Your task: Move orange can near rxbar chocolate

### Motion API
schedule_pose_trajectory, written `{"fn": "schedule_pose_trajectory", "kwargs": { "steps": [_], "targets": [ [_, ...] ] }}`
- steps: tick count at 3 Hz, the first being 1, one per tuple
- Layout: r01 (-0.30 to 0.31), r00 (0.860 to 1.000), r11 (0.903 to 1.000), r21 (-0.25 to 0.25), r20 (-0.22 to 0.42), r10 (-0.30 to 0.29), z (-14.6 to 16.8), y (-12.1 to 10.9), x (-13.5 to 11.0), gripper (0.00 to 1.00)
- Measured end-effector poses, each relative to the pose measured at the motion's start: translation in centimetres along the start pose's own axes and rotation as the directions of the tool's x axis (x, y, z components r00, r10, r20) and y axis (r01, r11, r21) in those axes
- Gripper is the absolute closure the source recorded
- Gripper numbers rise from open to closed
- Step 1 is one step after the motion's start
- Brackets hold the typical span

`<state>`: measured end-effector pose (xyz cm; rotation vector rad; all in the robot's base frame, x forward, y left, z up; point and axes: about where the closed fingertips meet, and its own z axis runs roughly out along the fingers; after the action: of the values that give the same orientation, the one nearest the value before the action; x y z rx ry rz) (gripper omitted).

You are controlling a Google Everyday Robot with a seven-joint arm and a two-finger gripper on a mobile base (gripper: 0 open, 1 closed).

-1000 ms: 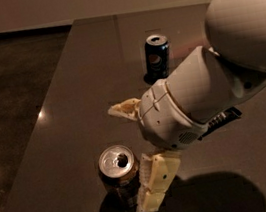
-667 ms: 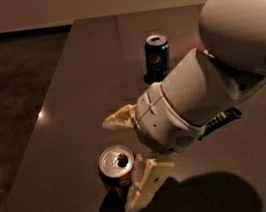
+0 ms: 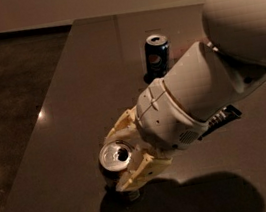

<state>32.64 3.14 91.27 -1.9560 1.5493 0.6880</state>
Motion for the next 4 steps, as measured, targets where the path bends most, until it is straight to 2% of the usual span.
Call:
{"fn": "schedule_pose_trajectory", "kwargs": {
  "steps": [1,2,4],
  "targets": [
    [-0.027,1.0,0.999,0.036,-0.002,0.027,-2.2,-0.6,0.7,0.87],
    [-0.079,0.997,0.9922,0.096,-0.01,0.08,-5.3,-1.7,2.4,1.0],
    [-0.183,0.982,0.9571,0.224,-0.004,0.189,-11.9,-3.4,7.2,1.0]
  ]
}}
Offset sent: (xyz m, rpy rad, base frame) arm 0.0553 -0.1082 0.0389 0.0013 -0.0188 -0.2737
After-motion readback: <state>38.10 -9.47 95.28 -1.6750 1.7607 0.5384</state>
